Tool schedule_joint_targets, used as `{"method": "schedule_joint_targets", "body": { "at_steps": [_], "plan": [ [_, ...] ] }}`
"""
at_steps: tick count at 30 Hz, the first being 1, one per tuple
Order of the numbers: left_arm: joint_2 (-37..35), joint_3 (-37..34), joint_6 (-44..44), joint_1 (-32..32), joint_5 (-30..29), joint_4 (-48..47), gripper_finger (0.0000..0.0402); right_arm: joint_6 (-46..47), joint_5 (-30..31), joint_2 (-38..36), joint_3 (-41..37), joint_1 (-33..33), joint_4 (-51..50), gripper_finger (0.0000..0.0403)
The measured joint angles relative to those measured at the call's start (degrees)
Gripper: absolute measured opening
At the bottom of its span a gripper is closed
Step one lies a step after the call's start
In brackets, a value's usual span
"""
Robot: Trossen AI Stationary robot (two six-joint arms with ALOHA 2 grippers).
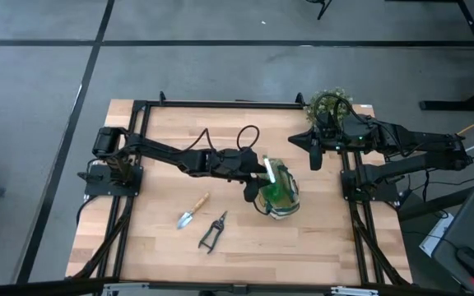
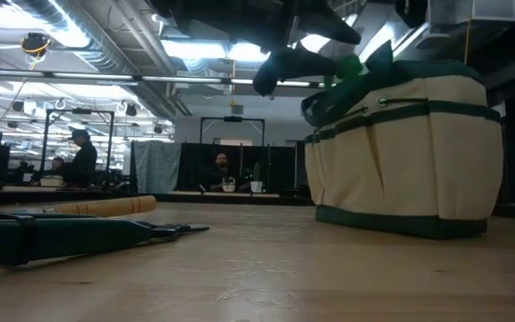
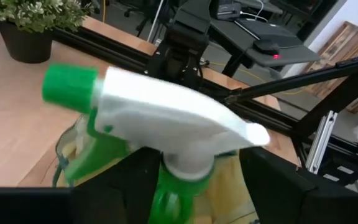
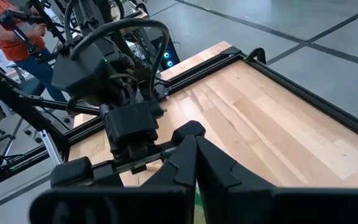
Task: Pick & Place Garden tools in Gardening bag
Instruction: Put the green spray bottle into the gardening bag, then put the trowel into the gardening bag
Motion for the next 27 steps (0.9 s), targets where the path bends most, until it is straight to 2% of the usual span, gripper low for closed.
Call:
{"method": "schedule_joint_targets", "body": {
  "at_steps": [7,14,19,23,27],
  "plan": [
    [0.0,0.0,-0.78,0.62,0.89,0.03,0.0252,0.0,0.0,0.0,0.0,0.02,0.02,0.0012],
    [0.0,0.0,-0.85,1.95,12.32,-1.01,0.0251,0.0,-0.01,0.0,0.0,0.03,-0.04,0.0012],
    [-2.22,-0.02,2.32,2.53,16.47,-3.76,0.0249,0.0,-0.02,0.0,-0.02,0.04,-1.29,0.0012],
    [-7.07,0.0,7.54,3.6,14.25,-10.81,0.0249,0.0,-0.04,0.0,-0.02,0.04,-2.61,0.0012],
    [-13.21,0.0,13.94,4.3,5.19,-19.0,0.0249,0.0,-0.3,0.0,-0.02,0.04,-2.71,0.0012]
  ]
}}
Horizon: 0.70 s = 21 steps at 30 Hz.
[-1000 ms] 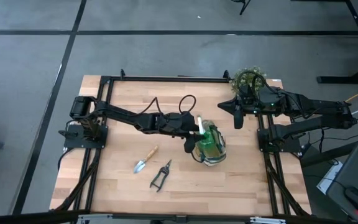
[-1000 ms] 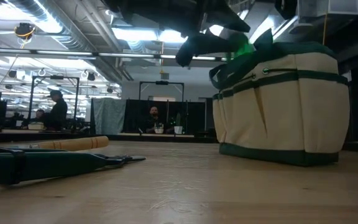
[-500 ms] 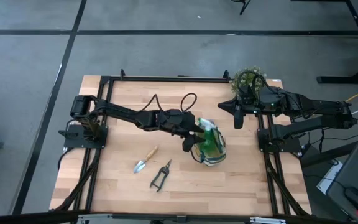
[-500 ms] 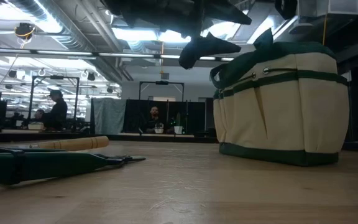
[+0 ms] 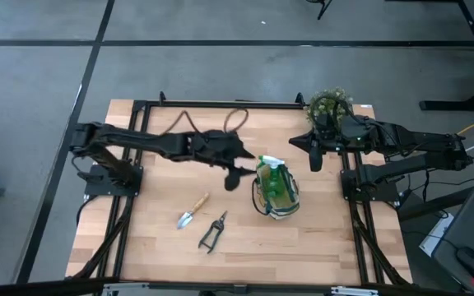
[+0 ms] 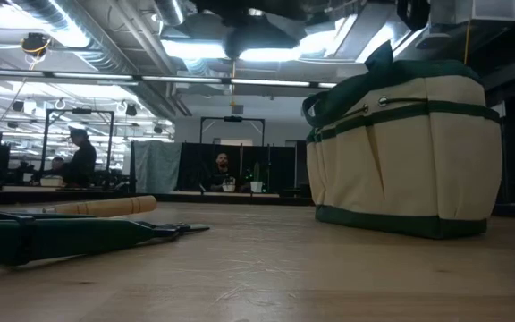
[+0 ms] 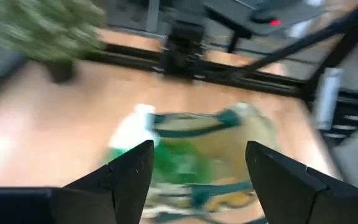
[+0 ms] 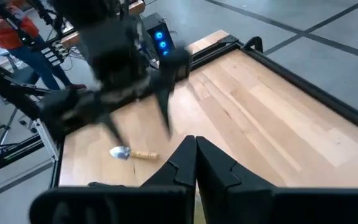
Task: Pick & Place Garden tools in Gardening bag
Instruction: Put the trowel into the gardening bag
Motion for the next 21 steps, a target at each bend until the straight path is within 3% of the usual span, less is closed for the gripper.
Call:
{"method": "schedule_joint_targets", "body": {
  "at_steps": [5,11,21],
  "plan": [
    [-7.22,0.02,5.12,1.32,-7.85,-9.34,0.0249,-0.96,-3.19,0.02,0.0,0.0,-0.77,0.0012],
    [-13.93,0.02,5.66,3.79,-10.77,-15.13,0.0249,0.18,-16.44,0.02,0.0,0.24,-0.77,0.0012],
    [-17.63,0.02,5.66,7.38,-11.62,-19.79,0.0249,0.02,-17.66,0.44,0.0,0.26,-5.49,0.0012]
  ]
}}
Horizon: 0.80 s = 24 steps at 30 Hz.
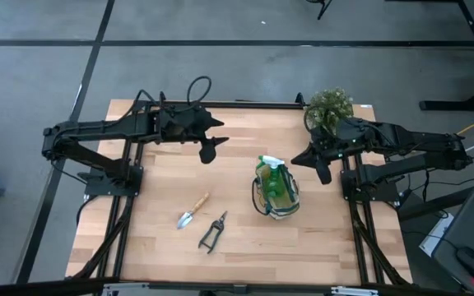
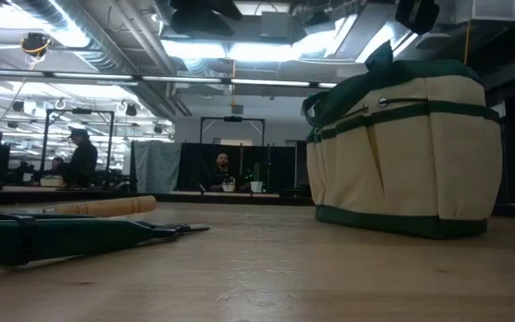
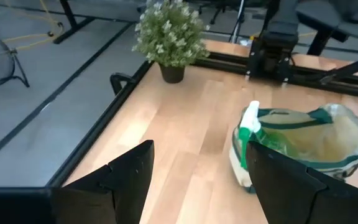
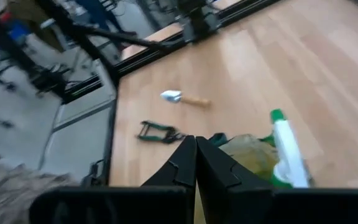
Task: Pick & Place Garden tools in Gardening bag
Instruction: Put the trowel into the gardening bag
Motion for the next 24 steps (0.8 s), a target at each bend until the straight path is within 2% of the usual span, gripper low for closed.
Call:
{"method": "schedule_joint_targets", "body": {
  "at_steps": [5,12,15,20,24],
  "plan": [
    [0.02,0.0,-0.81,0.39,0.04,-0.85,0.0249,0.96,-6.31,0.0,0.0,0.03,0.48,0.0012],
    [0.04,0.0,-0.93,0.49,-1.98,-0.59,0.0249,2.52,-6.23,0.02,0.0,0.02,0.68,0.0012],
    [0.04,0.0,-1.73,1.12,-2.34,-0.59,0.0249,-2.17,-6.26,-0.51,-0.02,0.99,-4.58,0.0012],
    [0.04,-0.02,-4.54,1.93,-2.4,-0.58,0.0249,-3.44,4.5,-7.79,-0.06,4.56,-11.74,0.0012],
    [0.07,-0.02,-4.61,1.92,-2.82,-0.34,0.0249,-7.06,11.61,-14.93,-2.15,7.4,-8.67,0.0012]
  ]
}}
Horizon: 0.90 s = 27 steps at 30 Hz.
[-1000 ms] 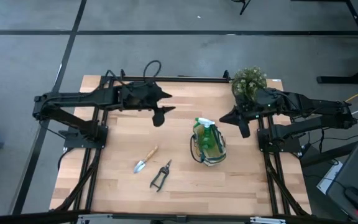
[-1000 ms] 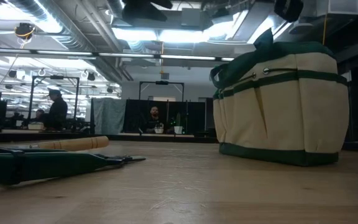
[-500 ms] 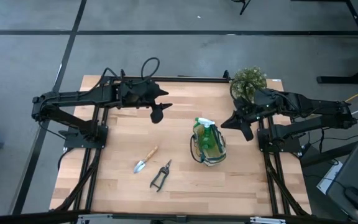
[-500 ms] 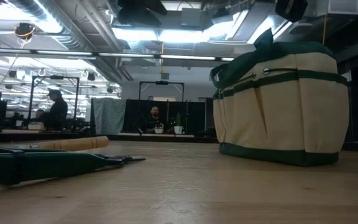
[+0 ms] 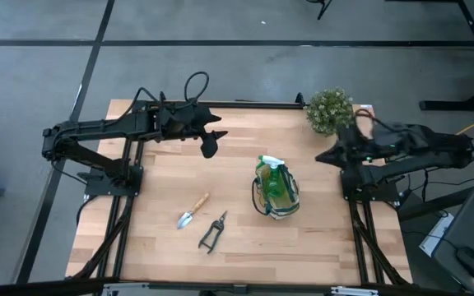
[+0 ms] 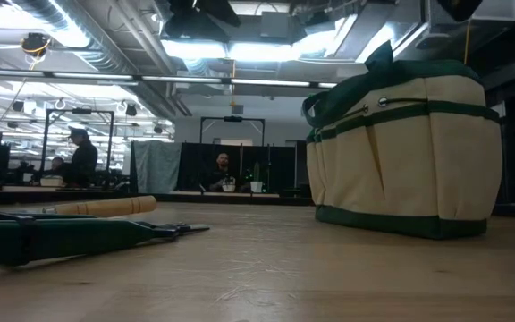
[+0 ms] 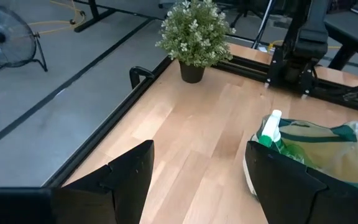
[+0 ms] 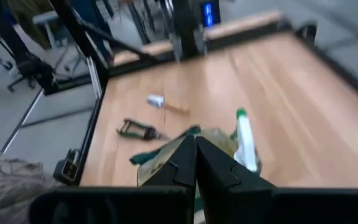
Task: Pick & Place Garden tools in Gardening bag
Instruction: Put the trowel into the gardening bag
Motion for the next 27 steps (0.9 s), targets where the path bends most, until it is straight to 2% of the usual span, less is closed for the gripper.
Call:
{"method": "schedule_joint_targets", "body": {
  "at_steps": [5,10,20,27],
  "plan": [
    [0.02,0.0,0.0,0.07,-0.24,0.17,0.0249,-3.03,1.92,-8.11,-6.79,1.6,4.94,0.0012],
    [0.3,0.0,-0.05,0.07,-0.21,0.24,0.0249,-3.56,1.6,-14.92,-16.43,1.86,15.14,0.0012],
    [1.05,-0.04,-1.98,-0.15,3.52,-0.21,0.0249,-8.47,-11.37,-22.78,-36.41,1.86,40.7,0.0012],
    [1.07,-0.04,-5.13,-0.15,6.92,-1.59,0.0249,-8.17,-11.72,-25.74,-41.59,1.86,43.36,0.0012]
  ]
}}
